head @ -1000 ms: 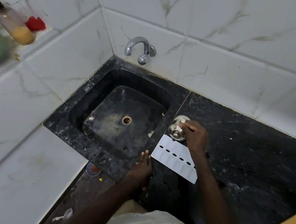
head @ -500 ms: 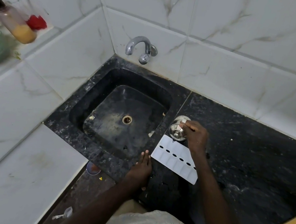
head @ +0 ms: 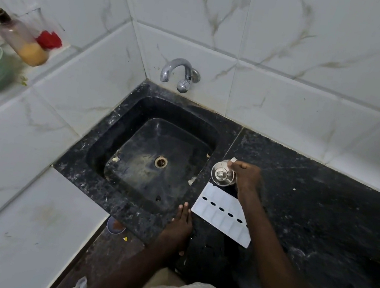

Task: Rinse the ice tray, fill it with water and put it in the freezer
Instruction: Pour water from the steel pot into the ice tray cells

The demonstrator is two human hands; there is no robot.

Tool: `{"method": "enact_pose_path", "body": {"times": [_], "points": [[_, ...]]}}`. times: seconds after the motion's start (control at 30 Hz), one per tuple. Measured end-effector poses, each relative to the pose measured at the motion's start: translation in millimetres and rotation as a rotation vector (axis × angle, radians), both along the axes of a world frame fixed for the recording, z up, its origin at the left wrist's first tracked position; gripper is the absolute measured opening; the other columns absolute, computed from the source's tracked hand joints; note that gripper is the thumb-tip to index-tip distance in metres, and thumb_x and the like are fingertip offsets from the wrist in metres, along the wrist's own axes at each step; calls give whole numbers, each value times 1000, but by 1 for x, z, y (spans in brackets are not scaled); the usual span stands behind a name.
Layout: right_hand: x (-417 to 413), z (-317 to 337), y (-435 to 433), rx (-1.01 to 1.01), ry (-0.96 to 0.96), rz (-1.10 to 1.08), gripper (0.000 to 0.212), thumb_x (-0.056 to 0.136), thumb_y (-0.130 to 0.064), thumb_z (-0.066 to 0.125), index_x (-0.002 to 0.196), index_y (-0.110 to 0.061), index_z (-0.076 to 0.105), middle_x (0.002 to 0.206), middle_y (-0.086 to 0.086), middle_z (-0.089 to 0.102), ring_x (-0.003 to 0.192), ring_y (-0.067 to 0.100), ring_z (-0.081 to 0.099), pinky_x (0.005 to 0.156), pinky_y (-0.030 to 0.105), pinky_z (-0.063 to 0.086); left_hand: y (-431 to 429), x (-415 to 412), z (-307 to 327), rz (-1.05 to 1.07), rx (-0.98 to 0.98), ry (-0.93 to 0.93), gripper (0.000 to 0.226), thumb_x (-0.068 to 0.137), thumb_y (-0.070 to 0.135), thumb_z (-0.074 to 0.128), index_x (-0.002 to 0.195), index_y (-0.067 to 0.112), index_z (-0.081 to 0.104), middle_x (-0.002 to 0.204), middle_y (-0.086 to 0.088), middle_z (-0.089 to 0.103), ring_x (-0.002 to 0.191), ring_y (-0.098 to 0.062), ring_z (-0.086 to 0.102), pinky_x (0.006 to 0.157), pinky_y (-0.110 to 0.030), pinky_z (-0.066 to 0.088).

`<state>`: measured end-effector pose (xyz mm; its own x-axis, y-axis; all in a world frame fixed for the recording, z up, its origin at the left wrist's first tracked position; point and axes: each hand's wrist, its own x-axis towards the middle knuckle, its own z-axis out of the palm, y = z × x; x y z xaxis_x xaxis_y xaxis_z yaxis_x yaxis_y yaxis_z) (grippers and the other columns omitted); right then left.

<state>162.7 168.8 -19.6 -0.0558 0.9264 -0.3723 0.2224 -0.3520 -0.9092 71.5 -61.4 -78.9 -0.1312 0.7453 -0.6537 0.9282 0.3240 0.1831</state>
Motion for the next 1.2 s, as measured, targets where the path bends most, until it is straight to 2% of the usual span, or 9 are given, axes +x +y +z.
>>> {"method": "enact_pose_path", "body": {"times": [0.13, 0.3, 0.47, 0.6, 0.77, 0.83, 0.93, 1.07, 1.2], "points": [[-2, -5, -1, 66, -23, 73, 14, 77, -9, 86, 90, -8, 82, 85, 5, 76, 73, 16, 69, 68, 31, 56, 0, 0, -1, 0, 10, 9, 133, 71, 2, 89, 158, -8, -11, 162, -22, -31, 156, -42, -15, 122, -59, 26], [-5, -6, -6, 193, -70, 164, 21, 79, -10, 86, 98, -6, 81, 95, 2, 75, 86, 19, 70, 80, 33, 57, 1, -1, 2, 10, 9, 3, 134, 69, 1, 89, 158, -9, -11, 165, -25, -26, 156, -42, -15, 123, -59, 26], [-7, -1, -10, 232, -72, 208, 20, 80, -4, 83, 100, -3, 80, 96, 0, 72, 88, 21, 69, 83, 35, 57, -1, 0, 3, 12, 32, 2, 119, 81, 0, 80, 158, -10, -10, 165, -26, -24, 156, -43, -13, 123, -58, 26], [-9, -3, -11, 254, -70, 220, 18, 80, -1, 83, 98, -2, 80, 95, 1, 73, 89, 23, 71, 84, 37, 59, -2, 0, 3, -5, 27, 15, 126, 76, 3, 85, 158, -10, -10, 165, -27, -23, 157, -43, -12, 124, -57, 25], [-7, -2, -11, 270, -51, 222, 20, 81, -2, 82, 101, -1, 80, 97, 3, 74, 85, 17, 69, 76, 18, 54, -1, -1, 1, -9, 13, 12, 134, 70, 2, 89, 158, -9, -11, 165, -26, -24, 157, -42, -14, 124, -58, 24], [-5, -4, -8, 249, -41, 204, 20, 81, -3, 83, 100, -2, 80, 95, 2, 74, 80, 11, 68, 72, 15, 53, -1, 0, 0, -7, 7, 10, 136, 68, 3, 90, 158, -9, -11, 165, -25, -25, 156, -42, -14, 124, -58, 25], [1, -3, -4, 122, 68, 78, 19, 77, -2, 85, 96, -2, 80, 85, 2, 75, 69, 6, 68, 68, 23, 55, 0, 0, 1, -2, 5, -1, 133, 70, 2, 89, 158, -9, -11, 165, -26, -25, 156, -43, -14, 124, -58, 23], [20, 2, -2, -56, 211, -104, 17, 77, -1, 84, 92, 1, 79, 89, 15, 77, 71, 18, 68, 63, 25, 57, -1, 1, -1, -17, 11, 4, 133, 70, 1, 88, 158, -9, -11, 165, -26, -24, 156, -43, -14, 125, -57, 24], [54, 4, -1, -160, 259, -184, 20, 77, -3, 85, 95, 3, 77, 96, 23, 77, 77, 25, 70, 73, 36, 59, -5, 1, -5, -22, 32, 18, 135, 69, 5, 90, 158, -7, -10, 166, -24, -24, 156, -43, -13, 123, -56, 28]]}}
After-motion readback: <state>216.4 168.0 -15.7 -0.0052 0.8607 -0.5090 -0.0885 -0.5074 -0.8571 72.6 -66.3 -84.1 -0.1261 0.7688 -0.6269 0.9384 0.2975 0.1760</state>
